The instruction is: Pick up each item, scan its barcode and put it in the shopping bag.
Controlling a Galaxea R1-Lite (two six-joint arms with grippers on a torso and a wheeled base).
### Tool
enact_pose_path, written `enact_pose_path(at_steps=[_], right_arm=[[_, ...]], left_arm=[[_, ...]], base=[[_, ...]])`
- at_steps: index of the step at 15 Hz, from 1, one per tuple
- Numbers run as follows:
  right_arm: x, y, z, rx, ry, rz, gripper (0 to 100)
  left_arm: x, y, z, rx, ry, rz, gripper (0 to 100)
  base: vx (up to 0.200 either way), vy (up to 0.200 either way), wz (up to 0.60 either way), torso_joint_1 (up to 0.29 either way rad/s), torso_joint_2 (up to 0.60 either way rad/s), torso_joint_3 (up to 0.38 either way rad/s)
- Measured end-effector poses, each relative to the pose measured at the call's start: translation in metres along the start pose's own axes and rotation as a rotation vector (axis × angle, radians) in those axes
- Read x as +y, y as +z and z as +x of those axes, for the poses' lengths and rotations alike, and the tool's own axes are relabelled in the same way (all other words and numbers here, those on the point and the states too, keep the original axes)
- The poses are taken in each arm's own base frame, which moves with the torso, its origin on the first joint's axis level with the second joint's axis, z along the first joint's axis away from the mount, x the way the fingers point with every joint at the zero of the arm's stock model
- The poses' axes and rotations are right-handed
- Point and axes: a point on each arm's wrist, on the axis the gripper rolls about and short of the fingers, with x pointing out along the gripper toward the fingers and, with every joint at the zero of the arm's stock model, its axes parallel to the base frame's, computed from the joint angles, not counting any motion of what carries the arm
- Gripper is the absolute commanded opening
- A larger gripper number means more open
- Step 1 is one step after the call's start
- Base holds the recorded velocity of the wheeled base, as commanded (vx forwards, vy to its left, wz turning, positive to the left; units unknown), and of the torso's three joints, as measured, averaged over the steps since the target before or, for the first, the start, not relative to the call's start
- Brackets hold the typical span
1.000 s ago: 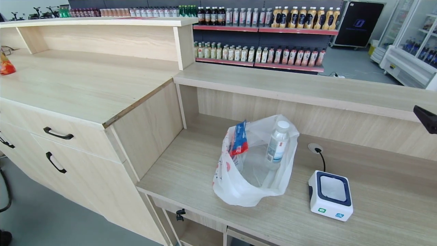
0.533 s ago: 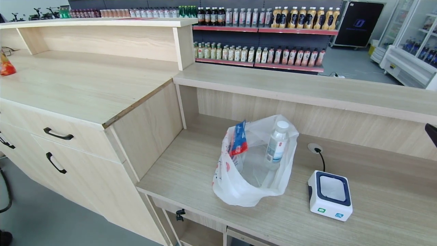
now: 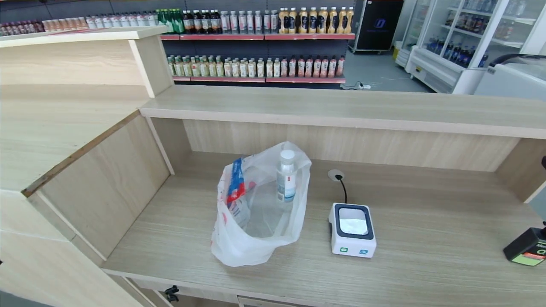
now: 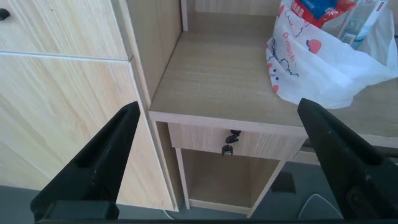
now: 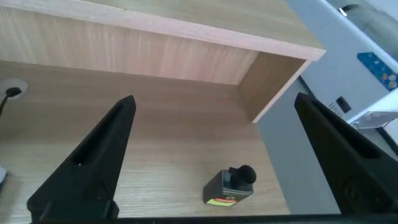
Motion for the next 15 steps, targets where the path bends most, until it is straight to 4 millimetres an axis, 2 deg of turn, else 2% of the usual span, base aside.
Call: enact_pose_path(at_steps=[3, 14, 15], right_arm=[[0.0009, -0.0003, -0.0064, 0.011, 0.07, 0.049, 100], [-0.0001, -0.003, -0.0069, 0.02, 0.062, 0.045, 100], [0.0001, -0.0032, -0.0069, 0.02, 0.062, 0.045, 100]], left_arm=[[0.0, -0.0001, 0.0, 0.0, 0.001, 0.0, 100], [0.0, -0.0001, 0.0, 0.0, 0.001, 0.0, 100], [0.0, -0.0001, 0.0, 0.0, 0.001, 0.002, 100]], base=[[0.0, 0.0, 0.0, 0.0, 0.0, 0.0], [0.0, 0.0, 0.0, 0.0, 0.0, 0.0], [-0.2, 0.0, 0.0, 0.002, 0.0, 0.002]])
